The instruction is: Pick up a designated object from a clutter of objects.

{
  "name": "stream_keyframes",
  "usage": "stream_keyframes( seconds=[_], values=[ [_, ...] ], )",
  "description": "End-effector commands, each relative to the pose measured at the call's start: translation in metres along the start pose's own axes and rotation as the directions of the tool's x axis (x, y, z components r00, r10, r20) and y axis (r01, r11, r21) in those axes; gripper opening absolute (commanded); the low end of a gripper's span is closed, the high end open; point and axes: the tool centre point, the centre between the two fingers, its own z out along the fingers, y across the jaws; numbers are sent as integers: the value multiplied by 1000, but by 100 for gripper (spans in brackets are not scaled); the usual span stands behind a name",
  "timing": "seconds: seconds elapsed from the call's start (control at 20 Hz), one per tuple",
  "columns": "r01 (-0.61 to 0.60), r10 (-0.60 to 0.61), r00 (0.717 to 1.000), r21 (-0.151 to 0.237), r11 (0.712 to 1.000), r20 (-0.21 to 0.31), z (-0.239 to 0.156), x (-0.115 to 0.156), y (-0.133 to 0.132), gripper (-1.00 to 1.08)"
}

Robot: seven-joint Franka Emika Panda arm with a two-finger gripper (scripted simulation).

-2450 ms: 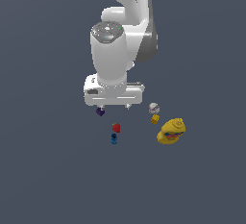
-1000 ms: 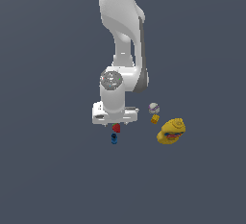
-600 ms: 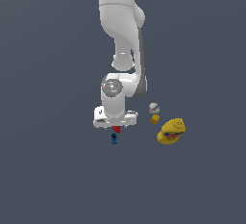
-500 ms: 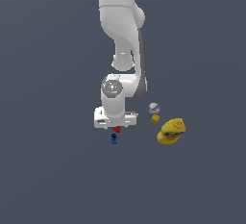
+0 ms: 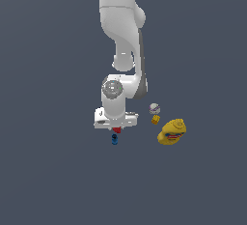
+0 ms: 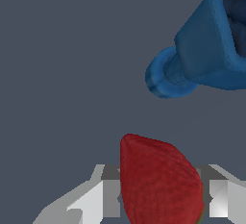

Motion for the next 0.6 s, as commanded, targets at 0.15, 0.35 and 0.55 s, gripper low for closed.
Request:
stream_keyframes(
  seconds=[0.15,0.35,0.55],
  values=[
    [0,0,1000,0,1000,0,-1,0,0,-100],
    [0,0,1000,0,1000,0,-11,1,0,-100],
    [0,0,1000,0,1000,0,-30,4,1,-100]
  ],
)
